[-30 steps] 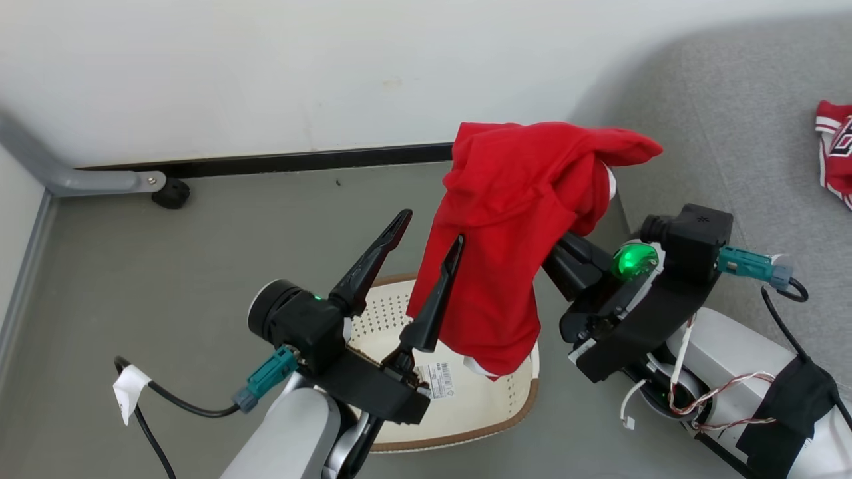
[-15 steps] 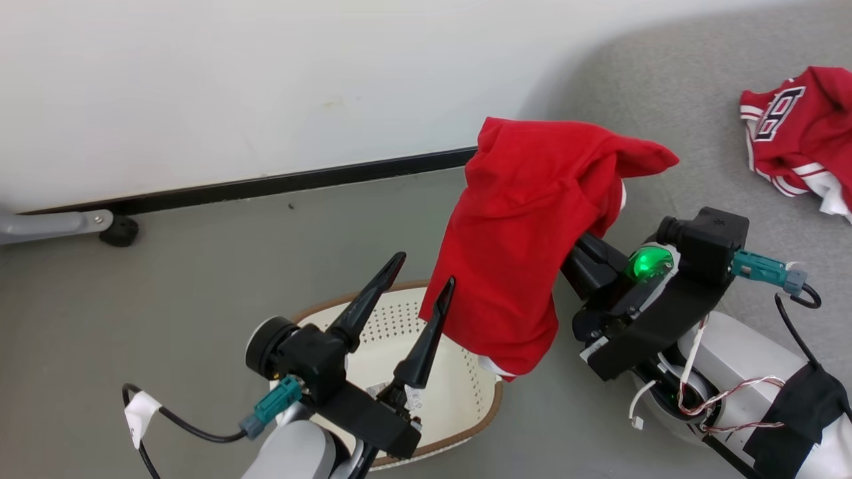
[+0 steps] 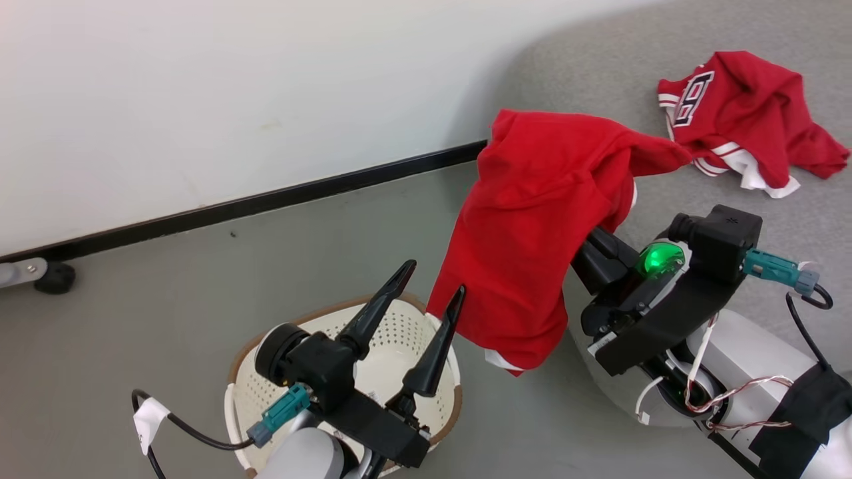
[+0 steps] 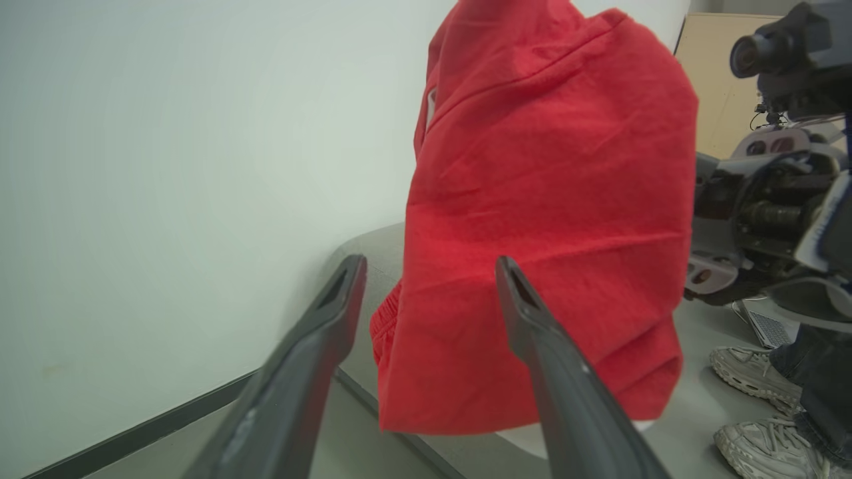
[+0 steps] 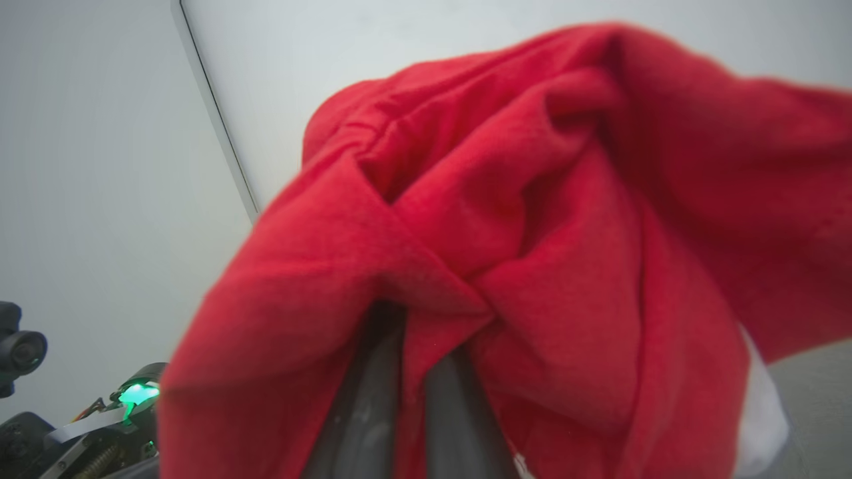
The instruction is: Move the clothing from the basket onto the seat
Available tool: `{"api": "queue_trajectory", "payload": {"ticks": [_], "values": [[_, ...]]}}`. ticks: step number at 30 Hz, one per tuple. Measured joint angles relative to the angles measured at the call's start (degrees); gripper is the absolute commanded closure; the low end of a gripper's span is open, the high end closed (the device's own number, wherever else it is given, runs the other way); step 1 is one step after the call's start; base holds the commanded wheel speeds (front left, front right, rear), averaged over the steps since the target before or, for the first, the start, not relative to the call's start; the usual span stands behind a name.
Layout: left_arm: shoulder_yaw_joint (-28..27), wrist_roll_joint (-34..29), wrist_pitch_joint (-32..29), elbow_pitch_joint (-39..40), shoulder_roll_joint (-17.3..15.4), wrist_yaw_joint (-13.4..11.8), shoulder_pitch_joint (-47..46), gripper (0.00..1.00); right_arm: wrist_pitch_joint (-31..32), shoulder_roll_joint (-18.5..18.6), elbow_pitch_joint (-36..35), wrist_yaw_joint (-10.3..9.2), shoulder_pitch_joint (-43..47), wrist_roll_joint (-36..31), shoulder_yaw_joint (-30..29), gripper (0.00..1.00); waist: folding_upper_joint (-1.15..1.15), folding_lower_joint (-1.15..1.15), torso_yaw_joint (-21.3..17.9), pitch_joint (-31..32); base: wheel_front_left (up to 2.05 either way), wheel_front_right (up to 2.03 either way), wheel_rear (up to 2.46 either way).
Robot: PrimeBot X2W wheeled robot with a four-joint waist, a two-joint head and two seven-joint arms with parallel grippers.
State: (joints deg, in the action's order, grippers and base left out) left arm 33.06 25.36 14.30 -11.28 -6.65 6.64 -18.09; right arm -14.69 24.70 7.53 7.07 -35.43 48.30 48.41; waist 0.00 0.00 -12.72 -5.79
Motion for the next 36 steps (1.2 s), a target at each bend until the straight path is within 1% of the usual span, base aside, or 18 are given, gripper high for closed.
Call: {"api": "queue_trajectory", "payload": {"ticks": [14,20,26,31,33,35,36], "values": [[0.9,0.0,0.0,1.1,1.0,0.4,0.0,0.00,0.0,0.1,-1.0,0.00,1.6,-1.0,-2.2,1.00,0.00,0.00,-6.1,0.2,0.00,0.00,0.00],[1.6,-0.2,0.0,1.8,1.4,0.4,-0.1,0.00,0.0,0.4,-1.1,-0.10,3.5,-2.2,-7.0,1.00,0.00,0.00,-7.8,-0.9,0.00,0.00,0.00],[2.3,-0.3,0.0,1.9,1.3,0.4,-0.3,0.00,0.0,1.7,-1.0,-1.69,3.3,-3.7,-12.6,1.00,0.01,0.00,-8.8,-2.9,0.00,0.00,0.00],[2.8,-0.8,0.0,2.0,1.2,0.4,-0.8,0.00,0.0,3.0,-0.8,-3.50,2.6,-4.5,-17.8,1.00,0.01,0.00,-9.3,-4.9,0.00,0.00,0.00],[3.0,-0.8,0.0,2.1,1.2,0.4,-1.3,0.00,0.0,3.7,-0.5,-3.83,2.0,-4.9,-19.9,1.00,0.01,0.00,-9.4,-5.8,0.00,0.00,0.00],[3.1,-0.8,0.0,2.2,1.0,0.5,-2.1,0.00,0.0,4.5,0.0,-4.37,0.8,-5.2,-23.2,1.00,0.01,0.01,-9.5,-7.3,0.00,0.00,0.00],[3.1,-0.8,0.0,2.2,1.0,0.5,-2.1,0.00,0.0,4.5,0.0,-4.37,0.8,-5.2,-23.2,1.00,0.01,0.01,-9.5,-7.3,0.00,0.00,0.00]]}}
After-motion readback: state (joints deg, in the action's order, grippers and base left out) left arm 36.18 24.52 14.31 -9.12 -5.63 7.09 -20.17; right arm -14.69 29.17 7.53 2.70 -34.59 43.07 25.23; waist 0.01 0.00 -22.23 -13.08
